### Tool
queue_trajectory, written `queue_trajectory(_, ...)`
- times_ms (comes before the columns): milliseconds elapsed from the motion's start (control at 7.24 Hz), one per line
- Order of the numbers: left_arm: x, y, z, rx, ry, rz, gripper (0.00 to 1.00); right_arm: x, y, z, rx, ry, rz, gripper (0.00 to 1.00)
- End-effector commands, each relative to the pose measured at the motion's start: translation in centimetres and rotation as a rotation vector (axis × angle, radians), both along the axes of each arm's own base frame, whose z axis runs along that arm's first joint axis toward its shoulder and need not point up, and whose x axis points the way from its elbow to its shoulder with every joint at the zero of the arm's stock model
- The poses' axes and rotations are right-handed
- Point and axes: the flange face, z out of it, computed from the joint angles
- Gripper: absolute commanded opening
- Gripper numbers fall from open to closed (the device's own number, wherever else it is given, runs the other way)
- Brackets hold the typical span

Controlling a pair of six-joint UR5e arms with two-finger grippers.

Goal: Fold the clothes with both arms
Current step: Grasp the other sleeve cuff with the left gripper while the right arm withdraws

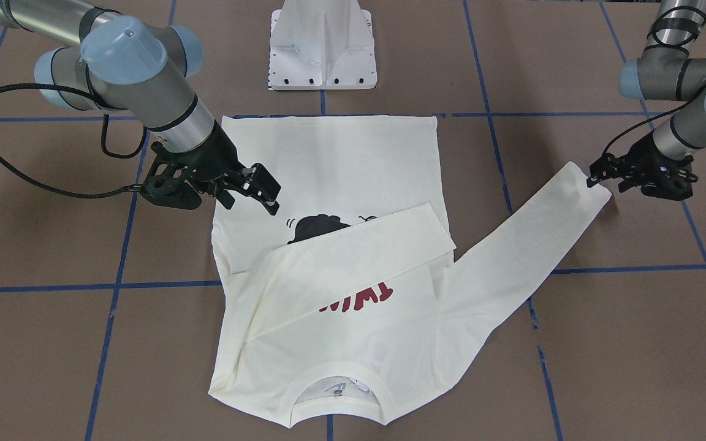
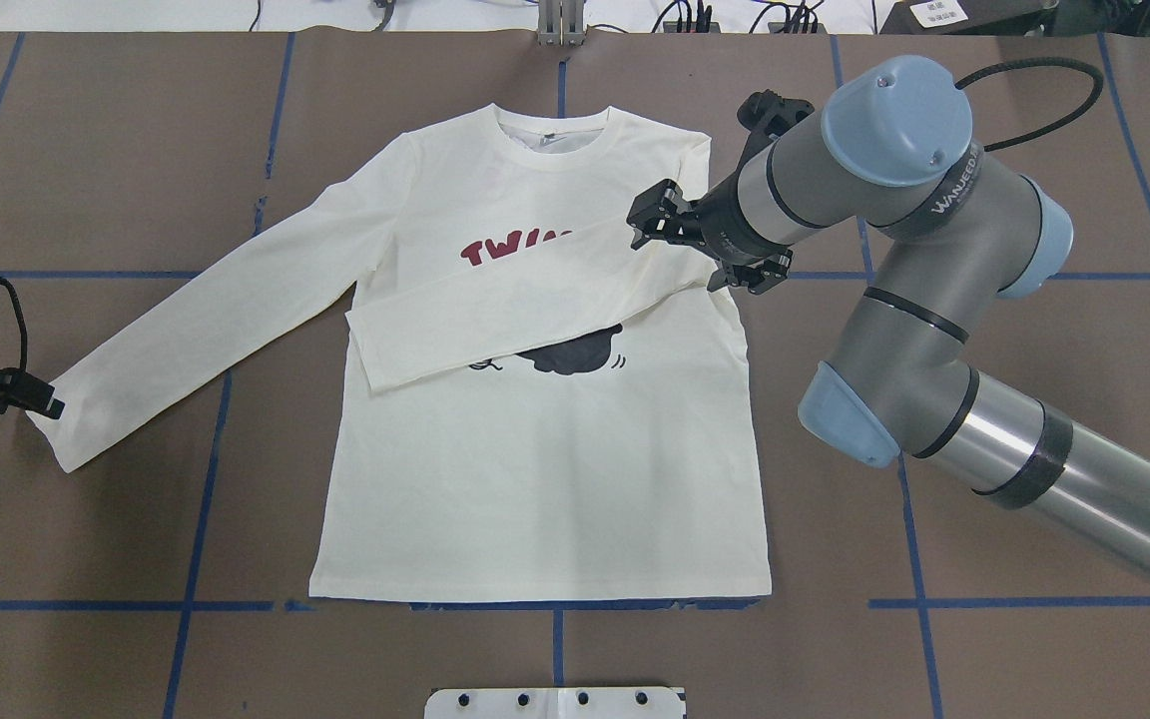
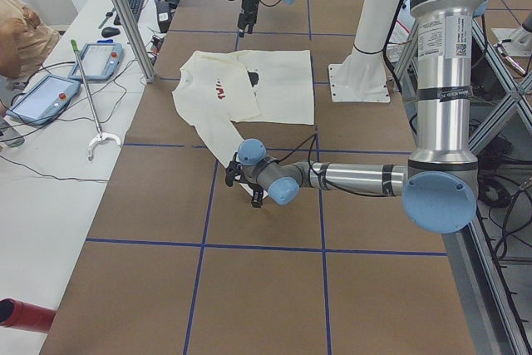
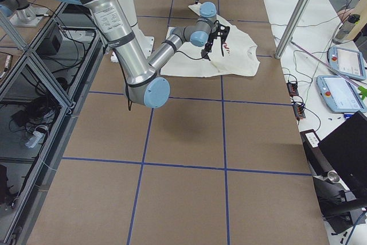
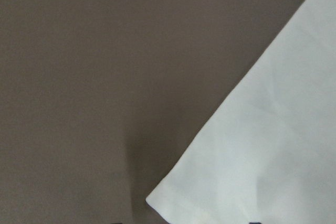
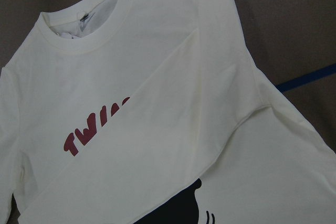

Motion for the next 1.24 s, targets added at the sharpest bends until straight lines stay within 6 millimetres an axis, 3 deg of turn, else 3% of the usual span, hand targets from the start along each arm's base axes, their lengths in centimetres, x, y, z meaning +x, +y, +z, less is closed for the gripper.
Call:
queue_trajectory(0,0.3,-0.3,0.4,-0.004,-0.007,0.0,0.68,0.1,0.2,1.1,-0.01,0.012,0.0,0.99)
queue_trajectory(138,0.2,-0.4,0.8,0.001,-0.022,-0.009,0.67,0.1,0.2,1.1,-0.009,0.011,0.0,0.99)
queue_trajectory(276,0.1,-0.5,0.8,0.002,-0.029,-0.015,0.51,0.1,0.2,1.1,-0.009,0.011,0.0,0.99)
queue_trajectory(414,0.1,-0.5,1.0,-0.001,-0.033,-0.015,0.12,0.3,0.3,0.9,-0.005,0.006,0.001,0.99)
queue_trajectory(552,0.3,-0.5,0.3,-0.003,-0.021,-0.015,0.0,0.6,0.4,1.3,-0.008,0.01,0.003,0.99)
queue_trajectory(690,0.4,-0.7,-0.2,-0.005,-0.01,-0.013,0.0,0.9,0.8,1.6,-0.008,0.009,0.0,0.99)
queue_trajectory(828,0.2,-0.5,-2.3,0.004,0.045,0.007,0.0,1.4,1.1,1.6,-0.005,0.006,0.001,0.99)
queue_trajectory(966,-0.6,0.5,-8.0,0.008,0.179,0.062,0.0,3.2,2.5,1.6,0.002,-0.012,-0.006,1.0)
queue_trajectory(1104,-2.4,-0.8,-13.9,-0.023,0.249,0.007,0.0,6.1,3.9,3.5,0.016,-0.001,-0.003,1.0)
